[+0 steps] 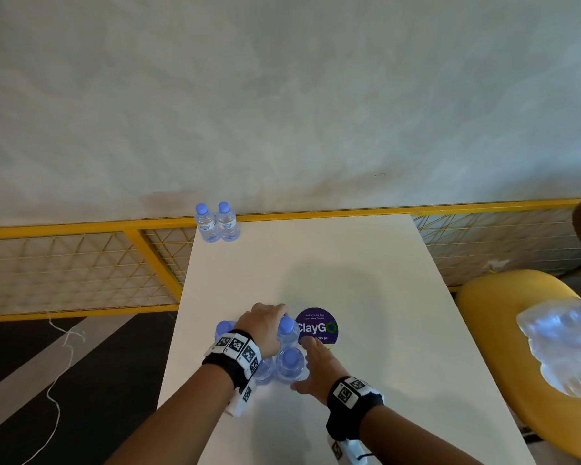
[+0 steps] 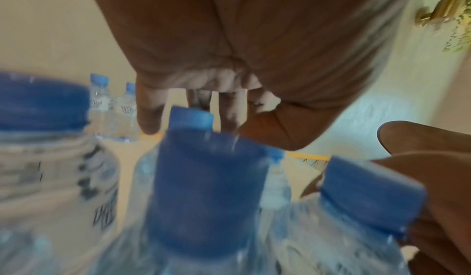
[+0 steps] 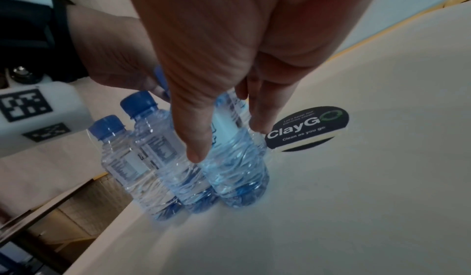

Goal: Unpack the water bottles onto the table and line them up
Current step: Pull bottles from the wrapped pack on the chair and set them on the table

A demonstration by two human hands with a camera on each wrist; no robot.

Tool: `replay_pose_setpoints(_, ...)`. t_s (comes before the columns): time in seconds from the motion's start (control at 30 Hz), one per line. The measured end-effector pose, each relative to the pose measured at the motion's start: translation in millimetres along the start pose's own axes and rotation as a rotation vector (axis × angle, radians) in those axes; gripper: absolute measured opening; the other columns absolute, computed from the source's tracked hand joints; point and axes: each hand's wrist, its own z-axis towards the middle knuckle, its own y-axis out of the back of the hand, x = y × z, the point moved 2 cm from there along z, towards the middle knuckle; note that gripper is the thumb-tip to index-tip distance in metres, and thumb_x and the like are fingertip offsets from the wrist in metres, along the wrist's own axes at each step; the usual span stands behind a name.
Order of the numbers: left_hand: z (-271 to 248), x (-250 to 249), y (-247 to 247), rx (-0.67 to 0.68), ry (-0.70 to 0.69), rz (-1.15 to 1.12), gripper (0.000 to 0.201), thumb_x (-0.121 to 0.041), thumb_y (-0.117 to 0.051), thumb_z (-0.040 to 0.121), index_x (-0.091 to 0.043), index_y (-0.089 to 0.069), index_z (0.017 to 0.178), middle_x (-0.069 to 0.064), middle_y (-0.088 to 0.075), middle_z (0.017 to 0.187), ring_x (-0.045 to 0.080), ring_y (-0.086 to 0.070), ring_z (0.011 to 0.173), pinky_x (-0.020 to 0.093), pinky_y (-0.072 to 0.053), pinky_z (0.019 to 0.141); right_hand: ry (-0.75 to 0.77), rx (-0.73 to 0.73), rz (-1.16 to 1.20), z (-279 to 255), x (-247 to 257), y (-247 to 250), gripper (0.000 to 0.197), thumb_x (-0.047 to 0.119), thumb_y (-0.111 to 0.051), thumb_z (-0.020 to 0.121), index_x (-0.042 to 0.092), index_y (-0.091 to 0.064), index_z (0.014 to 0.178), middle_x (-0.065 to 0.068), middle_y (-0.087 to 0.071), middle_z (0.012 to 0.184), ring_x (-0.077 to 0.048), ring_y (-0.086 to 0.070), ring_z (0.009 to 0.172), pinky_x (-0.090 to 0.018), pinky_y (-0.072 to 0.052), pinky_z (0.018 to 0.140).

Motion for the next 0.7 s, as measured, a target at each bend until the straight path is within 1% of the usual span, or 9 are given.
replay_pose_setpoints(0.07, -6, -11, 9, -0.036, -0.010, 0.086, 0.056, -0.013, -0.059, 0.080, -0.029, -0.049, 0.132, -0.002, -0.061, 0.124, 0.024, -0.055, 0.111, 0.047, -0.045, 0.106, -0.008, 0.037, -0.020, -8, -14, 9, 0.092, 0.046, -0.086, 0.066, 0.027, -0.035, 0.140, 0.010, -0.046, 0.135, -0.013, -0.055, 0.115, -0.032, -0.049, 0.099)
replay_pose_setpoints(0.13, -10, -29, 20, -0.105, -0.032, 0.096, 0.054, -0.017, -0.057, 0.086, -0.027, -0.048, 0.137, -0.005, -0.059, 0.133, 0.024, -0.053, 0.121, 0.047, -0.039, 0.111, -0.028, 0.045, -0.042, -21, -38, 24, 0.085, 0.051, -0.083, 0.066, 0.029, -0.042, 0.137, 0.012, -0.048, 0.133, -0.010, -0.056, 0.114, -0.029, -0.049, 0.096)
replay_pose_setpoints(0.2, -10, -59, 27, -0.180, -0.094, 0.042, 0.046, -0.020, -0.056, 0.087, -0.027, -0.054, 0.132, -0.006, -0.061, 0.131, 0.023, -0.055, 0.118, 0.043, -0.044, 0.105, -0.072, 0.027, -0.018, -41, -69, 47, 0.070, 0.052, -0.082, 0.068, 0.031, -0.051, 0.127, 0.013, -0.053, 0.123, -0.005, -0.059, 0.103, -0.017, -0.048, 0.085)
replay_pose_setpoints(0.27, -8, -102, 27, -0.187, -0.174, -0.060, 0.038, -0.021, -0.055, 0.085, -0.028, -0.060, 0.123, -0.008, -0.064, 0.123, 0.020, -0.058, 0.111, 0.039, -0.050, 0.097, -0.145, -0.016, 0.011, -67, -106, 77, 0.055, 0.049, -0.082, 0.070, 0.030, -0.059, 0.116, 0.013, -0.059, 0.113, -0.003, -0.062, 0.094, -0.009, -0.046, 0.073)
replay_pose_setpoints(0.37, 0, -180, 4, -0.089, -0.314, -0.184, 0.030, -0.019, -0.054, 0.088, -0.024, -0.067, 0.115, -0.008, -0.069, 0.117, 0.014, -0.064, 0.103, 0.034, -0.055, 0.093, -0.296, -0.090, 0.024, -115, -172, 129, 0.036, 0.046, -0.080, 0.076, 0.029, -0.062, 0.102, 0.012, -0.064, 0.100, -0.003, -0.065, 0.084, -0.019, -0.054, 0.073)
replay_pose_setpoints(0.43, 11, -233, -20, 0.012, -0.398, -0.151, 0.028, -0.022, -0.054, 0.089, -0.024, -0.067, 0.113, -0.006, -0.071, 0.116, 0.017, -0.067, 0.101, 0.036, -0.058, 0.090, -0.435, -0.179, 0.021, -151, -220, 166, 0.029, 0.044, -0.079, 0.078, 0.028, -0.063, 0.097, 0.012, -0.066, 0.094, -0.006, -0.066, 0.080, -0.027, -0.056, 0.074)
replay_pose_setpoints(0.53, 27, -314, -59, 0.160, -0.514, -0.054, 0.026, -0.029, -0.054, 0.090, -0.028, -0.067, 0.112, -0.005, -0.071, 0.118, 0.021, -0.068, 0.101, 0.040, -0.059, 0.088, -0.668, -0.337, 0.031, -202, -298, 217, 0.028, 0.045, -0.077, 0.072, 0.024, -0.062, 0.081, 0.001, -0.069, 0.082, -0.022, -0.064, 0.075, -0.038, -0.055, 0.073)
replay_pose_setpoints(0.6, 36, -367, -84, 0.254, -0.566, -0.005, 0.025, -0.029, -0.057, 0.092, -0.027, -0.068, 0.114, -0.002, -0.072, 0.121, 0.023, -0.069, 0.104, 0.040, -0.059, 0.089, -0.757, -0.434, 0.070, -232, -346, 248, 0.028, 0.040, -0.078, 0.073, 0.020, -0.064, 0.087, -0.008, -0.070, 0.090, -0.029, -0.063, 0.079, -0.041, -0.054, 0.075)
replay_pose_setpoints(0.7, 50, -441, -118, 0.338, -0.637, 0.038, 0.025, -0.030, -0.060, 0.095, -0.025, -0.068, 0.118, 0.002, -0.072, 0.123, 0.027, -0.068, 0.108, 0.042, -0.059, 0.093, -0.806, -0.531, 0.113, -261, -407, 286, 0.051, 0.029, -0.079, 0.082, 0.007, -0.059, 0.123, -0.014, -0.066, 0.118, -0.033, -0.061, 0.102, -0.037, -0.048, 0.082)
